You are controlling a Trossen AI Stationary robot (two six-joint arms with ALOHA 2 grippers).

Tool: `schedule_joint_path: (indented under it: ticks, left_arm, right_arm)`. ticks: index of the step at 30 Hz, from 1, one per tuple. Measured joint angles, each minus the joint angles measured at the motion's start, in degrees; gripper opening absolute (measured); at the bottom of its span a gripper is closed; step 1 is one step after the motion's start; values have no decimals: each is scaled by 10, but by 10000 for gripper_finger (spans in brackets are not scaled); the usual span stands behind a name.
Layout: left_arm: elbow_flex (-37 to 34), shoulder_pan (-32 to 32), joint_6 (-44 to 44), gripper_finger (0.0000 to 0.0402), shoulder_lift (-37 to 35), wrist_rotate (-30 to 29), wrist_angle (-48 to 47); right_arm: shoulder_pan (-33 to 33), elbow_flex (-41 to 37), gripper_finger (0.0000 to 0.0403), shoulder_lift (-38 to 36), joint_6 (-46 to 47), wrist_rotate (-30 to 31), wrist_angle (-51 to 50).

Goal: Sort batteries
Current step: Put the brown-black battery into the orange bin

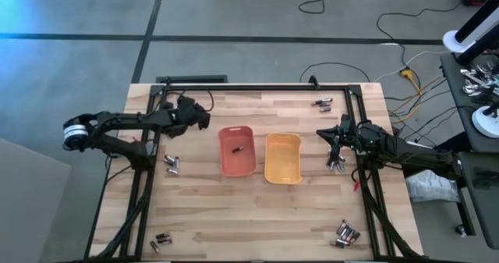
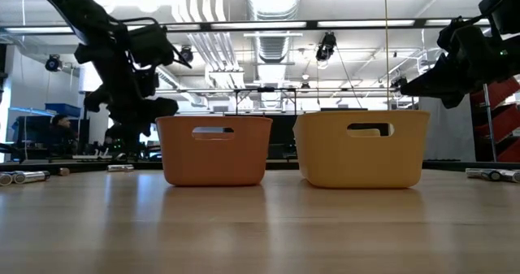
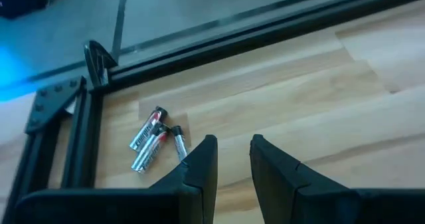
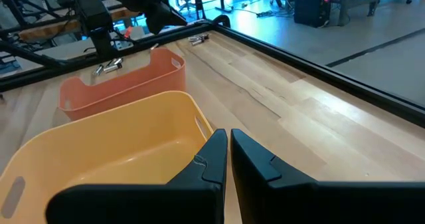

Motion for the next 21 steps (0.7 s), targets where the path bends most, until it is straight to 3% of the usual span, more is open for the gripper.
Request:
schedule_joint_path:
  ticks: [7, 11, 15, 18, 21]
  left_arm:
    - [1, 38, 16, 89, 12, 19, 17]
    - [-12, 48, 47, 117, 25, 55, 80]
    - [-15, 48, 94, 138, 47, 118, 150]
    - [-15, 48, 132, 145, 64, 141, 200]
    - [-14, 52, 170, 146, 72, 161, 255]
  right_arm:
    - [0, 0, 13, 0, 4, 0, 3]
    - [0, 0, 13, 0, 1, 0, 43]
    - [1, 0, 13, -1, 143, -17, 117]
    - [0, 0, 13, 17, 133, 48, 163]
    - [0, 17, 13, 51, 148, 138, 139]
